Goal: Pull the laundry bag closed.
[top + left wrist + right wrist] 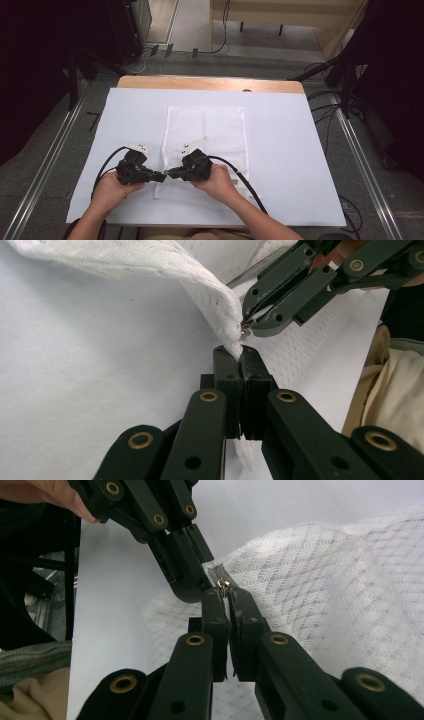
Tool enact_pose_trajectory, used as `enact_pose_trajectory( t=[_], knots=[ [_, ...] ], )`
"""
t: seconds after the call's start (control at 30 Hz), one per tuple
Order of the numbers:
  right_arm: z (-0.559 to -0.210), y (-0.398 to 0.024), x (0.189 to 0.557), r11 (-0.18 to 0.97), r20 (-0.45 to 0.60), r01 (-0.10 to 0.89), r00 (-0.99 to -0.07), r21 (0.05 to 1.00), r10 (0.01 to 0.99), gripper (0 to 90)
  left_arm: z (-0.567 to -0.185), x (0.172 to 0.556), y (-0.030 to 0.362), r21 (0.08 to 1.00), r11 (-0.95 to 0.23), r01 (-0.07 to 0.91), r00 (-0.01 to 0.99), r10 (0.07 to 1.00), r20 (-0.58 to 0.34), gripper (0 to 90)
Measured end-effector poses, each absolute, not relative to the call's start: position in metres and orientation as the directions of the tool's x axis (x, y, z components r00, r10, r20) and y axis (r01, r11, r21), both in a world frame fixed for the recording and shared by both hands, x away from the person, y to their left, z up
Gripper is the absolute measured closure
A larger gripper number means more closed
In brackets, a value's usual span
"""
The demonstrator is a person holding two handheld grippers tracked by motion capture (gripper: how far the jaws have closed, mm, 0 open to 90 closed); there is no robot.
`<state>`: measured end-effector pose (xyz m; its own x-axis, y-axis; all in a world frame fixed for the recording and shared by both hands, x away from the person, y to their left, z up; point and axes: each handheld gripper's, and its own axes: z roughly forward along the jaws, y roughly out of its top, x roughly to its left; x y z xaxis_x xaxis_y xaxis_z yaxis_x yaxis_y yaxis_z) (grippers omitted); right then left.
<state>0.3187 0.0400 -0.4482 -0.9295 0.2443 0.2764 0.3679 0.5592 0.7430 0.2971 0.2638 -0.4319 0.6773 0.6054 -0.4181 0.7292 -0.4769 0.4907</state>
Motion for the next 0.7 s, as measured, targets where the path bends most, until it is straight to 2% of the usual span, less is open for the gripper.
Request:
enact_pose_trajectory(
  t=[0.27, 0.43, 0.5, 0.57, 0.7],
  knots=[
    [-0.449, 0.035, 0.317, 0.56, 0.256, 0.344, -0.938, 0.753, 0.232, 88.6, -0.429, 0.296, 0.266, 0.502, -0.47, 0.726, 0.681, 0.591, -0.432, 90.0],
    [-0.452, 0.026, 0.318, 0.576, 0.248, 0.366, -0.929, 0.731, 0.275, 88.6, -0.428, 0.296, 0.274, 0.512, -0.447, 0.733, 0.671, 0.597, -0.439, 90.0],
    [-0.453, 0.022, 0.319, 0.578, 0.256, 0.372, -0.927, 0.727, 0.275, 88.5, -0.429, 0.296, 0.271, 0.514, -0.465, 0.721, 0.685, 0.589, -0.429, 90.0],
    [-0.453, 0.021, 0.317, 0.596, 0.221, 0.351, -0.934, 0.722, 0.282, 88.4, -0.429, 0.296, 0.268, 0.507, -0.479, 0.716, 0.691, 0.591, -0.416, 90.0],
    [-0.453, 0.018, 0.319, 0.593, 0.24, 0.356, -0.933, 0.722, 0.268, 88.3, -0.428, 0.295, 0.271, 0.516, -0.472, 0.715, 0.69, 0.594, -0.413, 90.0]
  ],
)
